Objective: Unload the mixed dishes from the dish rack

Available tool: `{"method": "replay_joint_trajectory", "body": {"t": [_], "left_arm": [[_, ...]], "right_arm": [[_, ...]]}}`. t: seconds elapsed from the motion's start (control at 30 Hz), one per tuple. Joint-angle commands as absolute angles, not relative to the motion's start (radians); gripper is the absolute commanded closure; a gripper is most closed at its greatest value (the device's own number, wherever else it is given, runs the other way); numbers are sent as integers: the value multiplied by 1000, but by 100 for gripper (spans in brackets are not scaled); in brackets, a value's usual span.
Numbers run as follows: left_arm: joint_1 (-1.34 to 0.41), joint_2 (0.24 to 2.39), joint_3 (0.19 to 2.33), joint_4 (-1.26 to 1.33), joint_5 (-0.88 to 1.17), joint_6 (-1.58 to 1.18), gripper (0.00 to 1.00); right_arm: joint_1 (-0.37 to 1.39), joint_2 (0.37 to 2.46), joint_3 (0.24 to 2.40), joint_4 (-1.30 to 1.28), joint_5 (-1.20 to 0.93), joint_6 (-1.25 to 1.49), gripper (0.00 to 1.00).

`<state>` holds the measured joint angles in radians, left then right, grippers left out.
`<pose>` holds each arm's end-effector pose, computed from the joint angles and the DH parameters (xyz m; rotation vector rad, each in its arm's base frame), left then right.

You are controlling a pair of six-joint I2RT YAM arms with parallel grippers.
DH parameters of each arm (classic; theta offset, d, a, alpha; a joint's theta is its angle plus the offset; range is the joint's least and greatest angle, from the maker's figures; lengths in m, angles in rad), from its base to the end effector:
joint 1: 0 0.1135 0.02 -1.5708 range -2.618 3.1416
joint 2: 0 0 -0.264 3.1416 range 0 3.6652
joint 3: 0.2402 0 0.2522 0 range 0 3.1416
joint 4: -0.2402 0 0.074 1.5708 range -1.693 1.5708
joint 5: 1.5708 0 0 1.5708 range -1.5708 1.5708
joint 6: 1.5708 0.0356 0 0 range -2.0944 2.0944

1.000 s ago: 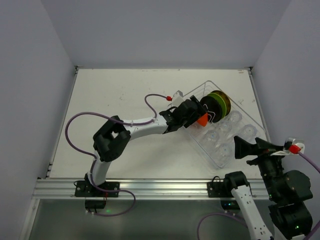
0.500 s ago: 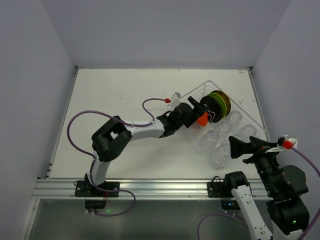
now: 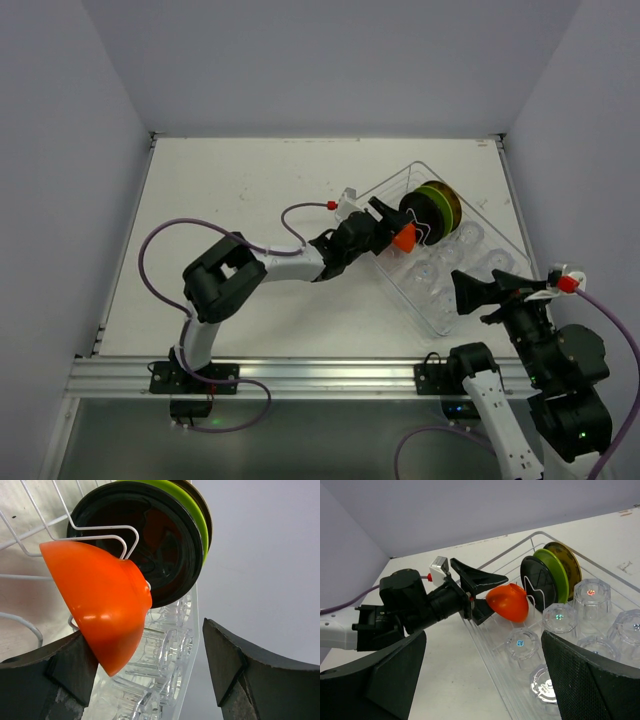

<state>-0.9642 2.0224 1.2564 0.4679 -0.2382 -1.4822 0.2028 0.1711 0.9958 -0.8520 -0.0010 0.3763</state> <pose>0.2675 -0.3708 0.1926 -0.7274 2.0103 -1.3926 -0.0082 -0.0017 0.3761 0.1393 1.6104 0.4499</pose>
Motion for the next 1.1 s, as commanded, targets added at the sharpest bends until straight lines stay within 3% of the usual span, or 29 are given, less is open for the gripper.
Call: {"method": "replay_joint_trajectory", "body": {"t": [0.0, 0.47, 0.63, 0.87, 1.0, 1.07], "left_arm": [[-959, 1986, 1243, 569, -258, -1480, 19], [-983, 1991, 1279, 561, -344, -1439, 33], [-983, 1990, 1262, 594, -353, -1434, 50], [-983, 2020, 1270, 617, -330, -1453, 58], [-983, 2023, 1270, 640, -322, -1448, 71], [-983, 2020, 1273, 644, -321, -1442, 72]], "right_arm": [[204, 196, 994, -802, -38, 373, 1], [204, 204, 997, -798, -60, 350, 1], [204, 204, 1000, -790, -54, 345, 1], [204, 198, 1006, -796, -52, 344, 1], [204, 195, 1003, -799, -49, 345, 1], [204, 195, 1002, -798, -52, 345, 1]]}}
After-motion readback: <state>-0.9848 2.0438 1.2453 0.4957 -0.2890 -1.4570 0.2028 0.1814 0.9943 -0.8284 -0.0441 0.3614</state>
